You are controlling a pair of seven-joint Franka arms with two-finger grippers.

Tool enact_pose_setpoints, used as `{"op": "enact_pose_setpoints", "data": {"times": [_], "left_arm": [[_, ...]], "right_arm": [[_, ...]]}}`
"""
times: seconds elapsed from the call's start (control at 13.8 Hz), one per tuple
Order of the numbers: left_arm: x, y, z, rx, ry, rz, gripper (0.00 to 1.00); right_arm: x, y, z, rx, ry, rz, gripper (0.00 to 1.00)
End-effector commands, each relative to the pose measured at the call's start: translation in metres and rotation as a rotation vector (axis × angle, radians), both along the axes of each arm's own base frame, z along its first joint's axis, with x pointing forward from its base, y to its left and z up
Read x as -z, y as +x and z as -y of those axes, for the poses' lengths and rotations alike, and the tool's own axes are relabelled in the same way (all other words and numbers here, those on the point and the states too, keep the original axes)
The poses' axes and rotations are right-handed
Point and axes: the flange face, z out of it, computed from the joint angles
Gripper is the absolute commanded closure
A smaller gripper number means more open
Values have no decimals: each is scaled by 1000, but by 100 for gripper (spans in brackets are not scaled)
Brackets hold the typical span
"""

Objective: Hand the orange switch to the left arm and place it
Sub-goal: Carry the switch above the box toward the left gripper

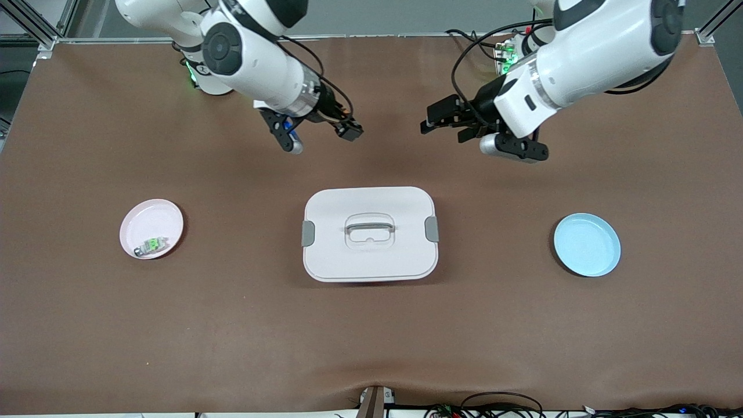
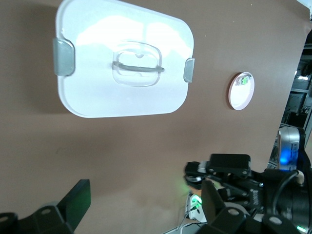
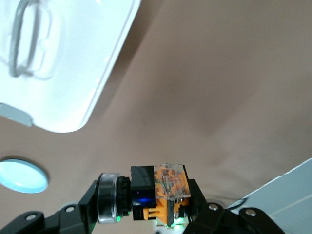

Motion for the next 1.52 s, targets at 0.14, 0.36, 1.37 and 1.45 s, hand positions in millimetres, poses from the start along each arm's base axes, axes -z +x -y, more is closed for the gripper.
{"op": "enact_pose_setpoints", "data": {"times": [0.14, 0.36, 1.37, 1.45], "left_arm": [[4, -52, -7, -64, -17, 0, 0], [13, -76, -16, -52, 8, 12, 0], [50, -63, -37, -96, -134, 83, 20], [54, -64, -29, -93, -133, 89, 20]], "right_arm": [[-3, 15, -61, 123, 39, -45, 81], [1, 18, -85, 185, 43, -62, 81], [-3, 26, -99, 328, 155, -87, 82], [-3, 26, -99, 328, 155, -87, 82]]}}
